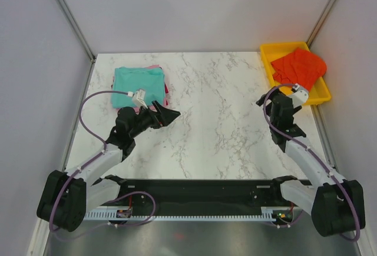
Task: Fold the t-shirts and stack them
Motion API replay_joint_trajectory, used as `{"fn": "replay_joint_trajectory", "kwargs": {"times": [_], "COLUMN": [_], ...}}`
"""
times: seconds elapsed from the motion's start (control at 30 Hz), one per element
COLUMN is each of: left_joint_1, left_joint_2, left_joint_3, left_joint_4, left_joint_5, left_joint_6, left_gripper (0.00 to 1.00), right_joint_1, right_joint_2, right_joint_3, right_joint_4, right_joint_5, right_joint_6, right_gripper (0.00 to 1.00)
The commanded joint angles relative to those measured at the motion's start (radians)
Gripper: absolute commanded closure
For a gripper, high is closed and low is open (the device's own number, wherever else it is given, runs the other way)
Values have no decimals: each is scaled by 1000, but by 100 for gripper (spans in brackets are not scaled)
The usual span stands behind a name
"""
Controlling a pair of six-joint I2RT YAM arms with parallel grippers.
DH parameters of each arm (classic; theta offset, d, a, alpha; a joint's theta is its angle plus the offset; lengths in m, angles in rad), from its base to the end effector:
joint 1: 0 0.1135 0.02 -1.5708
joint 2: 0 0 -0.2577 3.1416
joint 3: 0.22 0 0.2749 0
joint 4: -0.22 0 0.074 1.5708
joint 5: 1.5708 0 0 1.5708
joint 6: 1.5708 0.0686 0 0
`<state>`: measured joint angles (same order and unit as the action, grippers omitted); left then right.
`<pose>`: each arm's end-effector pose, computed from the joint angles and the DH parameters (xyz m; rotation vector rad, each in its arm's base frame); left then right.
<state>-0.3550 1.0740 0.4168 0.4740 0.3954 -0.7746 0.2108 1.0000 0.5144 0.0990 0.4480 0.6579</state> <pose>0.2545 -0.1225 0.1986 -0.0845 1.8888 -1.1458 0.2720 0.0278 0.2070 0.7044 1.7863 0.1450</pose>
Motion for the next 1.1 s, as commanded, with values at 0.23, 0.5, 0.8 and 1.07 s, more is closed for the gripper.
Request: {"fn": "replay_joint_trajectory", "kwargs": {"times": [0.23,0.5,0.8,1.07], "left_joint_1": [1,-1,-1,-2], "left_joint_2": [-14,-32,-69,-42], "left_joint_3": [10,-27,-26,-21], "left_joint_4": [6,3,-21,-23], "left_joint_5": [-10,11,34,42], "left_joint_6": [-69,-163,-192,-204], "left_gripper": [6,6,6,7], "right_joint_1": [-299,-384,-389,-387], "right_joint_2": [452,804,1235,1385], "right_joint_3": [494,803,1214,1397], "right_joint_4": [-176,-193,-306,-401], "right_joint_5": [87,156,208,213], "right_joint_6": [65,54,39,20], "right_gripper": [6,6,9,66]}}
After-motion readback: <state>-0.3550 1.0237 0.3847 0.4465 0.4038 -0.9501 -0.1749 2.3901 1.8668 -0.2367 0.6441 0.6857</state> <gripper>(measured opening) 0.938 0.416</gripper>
